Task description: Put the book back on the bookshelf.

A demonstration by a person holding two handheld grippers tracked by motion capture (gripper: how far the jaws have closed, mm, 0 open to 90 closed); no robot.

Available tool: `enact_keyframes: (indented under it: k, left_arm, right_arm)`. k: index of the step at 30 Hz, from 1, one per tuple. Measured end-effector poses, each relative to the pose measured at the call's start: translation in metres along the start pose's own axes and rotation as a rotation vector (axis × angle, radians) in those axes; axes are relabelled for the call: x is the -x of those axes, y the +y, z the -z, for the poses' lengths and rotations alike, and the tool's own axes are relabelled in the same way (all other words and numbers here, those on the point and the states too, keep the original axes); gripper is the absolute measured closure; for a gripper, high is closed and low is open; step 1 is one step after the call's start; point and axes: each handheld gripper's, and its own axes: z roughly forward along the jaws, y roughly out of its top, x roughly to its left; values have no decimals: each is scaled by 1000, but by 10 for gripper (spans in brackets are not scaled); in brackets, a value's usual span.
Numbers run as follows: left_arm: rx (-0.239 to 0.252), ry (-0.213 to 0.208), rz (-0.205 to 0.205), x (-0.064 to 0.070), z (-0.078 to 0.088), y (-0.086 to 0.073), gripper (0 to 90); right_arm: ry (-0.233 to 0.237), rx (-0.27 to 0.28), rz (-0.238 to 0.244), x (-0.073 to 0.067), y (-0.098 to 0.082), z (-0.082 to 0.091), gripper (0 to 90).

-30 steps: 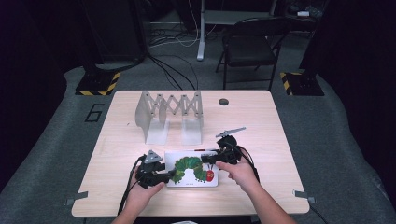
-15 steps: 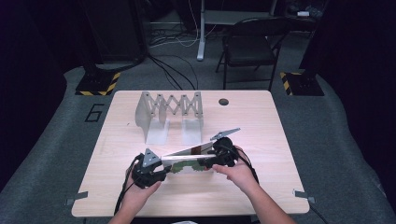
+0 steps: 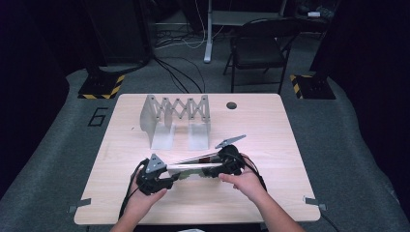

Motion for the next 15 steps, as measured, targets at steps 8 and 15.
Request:
enact_keyframes:
  k: [8, 15]
  left_arm:
    - [9, -5, -33, -1, -6, 5, 450]
    - [13, -41, -17, -6, -14, 11, 401]
  right_arm:
    - [-34, 16, -29, 10, -8, 8, 383]
    - [-62, 24, -58, 17, -18, 15, 369]
